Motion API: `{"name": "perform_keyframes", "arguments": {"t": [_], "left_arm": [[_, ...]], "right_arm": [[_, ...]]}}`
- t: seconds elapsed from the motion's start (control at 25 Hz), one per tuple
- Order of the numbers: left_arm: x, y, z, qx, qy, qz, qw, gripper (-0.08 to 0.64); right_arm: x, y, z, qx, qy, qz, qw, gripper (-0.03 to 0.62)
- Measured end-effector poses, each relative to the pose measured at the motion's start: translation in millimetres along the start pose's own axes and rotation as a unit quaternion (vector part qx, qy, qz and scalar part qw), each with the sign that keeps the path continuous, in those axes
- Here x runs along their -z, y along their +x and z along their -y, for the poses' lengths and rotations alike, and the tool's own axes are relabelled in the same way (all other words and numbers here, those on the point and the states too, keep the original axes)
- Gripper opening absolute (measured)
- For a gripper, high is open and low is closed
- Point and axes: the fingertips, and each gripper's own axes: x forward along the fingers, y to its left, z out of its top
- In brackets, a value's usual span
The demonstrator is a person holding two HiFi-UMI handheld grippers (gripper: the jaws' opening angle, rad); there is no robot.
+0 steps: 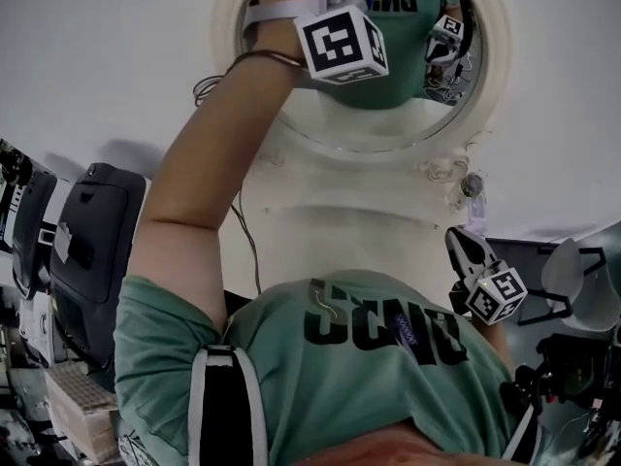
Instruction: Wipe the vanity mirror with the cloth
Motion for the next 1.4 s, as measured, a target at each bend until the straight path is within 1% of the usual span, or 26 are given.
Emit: {"name": "perform_keyframes", "arguments": {"t": [0.08, 0.2, 0.28, 0.36, 0.48, 0.56, 0.68, 0.84, 0.96, 1.04, 1.08, 1.12, 1.2, 1.24, 1.28, 1.32, 1.36, 1.4], "left_arm": [[-4, -11, 25, -0.002, 0.018, 0.009, 0.9998, 0.080], [-1, -37, 92, 0.014, 0.042, 0.021, 0.9988, 0.080], [5, -58, 150, 0.039, 0.053, 0.025, 0.9976, 0.080], [16, -82, 218, 0.076, 0.067, 0.023, 0.9946, 0.080], [39, -117, 319, 0.147, 0.100, 0.019, 0.9839, 0.083], [52, -136, 365, 0.183, 0.107, 0.016, 0.9772, 0.083], [61, -153, 409, 0.220, 0.103, 0.008, 0.9700, 0.084], [77, -174, 461, 0.279, 0.096, -0.015, 0.9554, 0.077], [81, -175, 467, 0.292, 0.067, -0.024, 0.9539, 0.077], [76, -173, 466, 0.303, 0.037, -0.022, 0.9521, 0.077], [73, -172, 465, 0.312, 0.020, -0.021, 0.9498, 0.077], [70, -172, 466, 0.328, 0.003, -0.026, 0.9443, 0.077], [71, -176, 467, 0.375, -0.019, -0.046, 0.9257, 0.079], [70, -177, 461, 0.388, -0.027, -0.052, 0.9200, 0.083], [66, -176, 447, 0.385, -0.036, -0.050, 0.9208, 0.084], [60, -172, 425, 0.370, -0.046, -0.042, 0.9268, 0.084], [51, -164, 395, 0.349, -0.063, -0.030, 0.9346, 0.084], [40, -153, 358, 0.324, -0.088, -0.017, 0.9417, 0.084]], "right_arm": [[8, -2, 1, 0.000, 0.008, -0.004, 1.000, 0.008], [19, -4, 1, 0.002, 0.016, -0.020, 1.000, 0.008], [23, -6, 0, 0.007, 0.019, -0.031, 0.999, 0.008], [24, -6, 1, 0.011, 0.020, -0.037, 0.999, 0.008], [26, -7, 3, 0.015, 0.017, -0.050, 0.999, 0.008], [28, -9, 5, 0.021, 0.017, -0.060, 0.998, 0.008], [31, -12, 7, 0.029, 0.019, -0.074, 0.997, 0.008], [31, -12, 6, 0.030, 0.014, -0.080, 0.996, 0.008], [27, -9, 5, 0.030, 0.008, -0.081, 0.996, 0.008], [23, -7, 6, 0.030, 0.006, -0.075, 0.997, 0.008], [21, -6, 5, 0.029, 0.005, -0.072, 0.997, 0.008], [18, -4, 3, 0.026, 0.004, -0.068, 0.997, 0.007], [12, -1, -2, 0.019, -0.003, -0.059, 0.998, 0.008], [9, 0, -4, 0.015, -0.006, -0.056, 0.998, 0.008], [7, 0, -6, 0.013, -0.008, -0.053, 0.998, 0.008], [6, 0, -7, 0.012, -0.009, -0.050, 0.999, 0.008], [5, -1, -6, 0.012, -0.007, -0.045, 0.999, 0.008], [4, -1, -6, 0.010, -0.006, -0.040, 0.999, 0.008]]}}
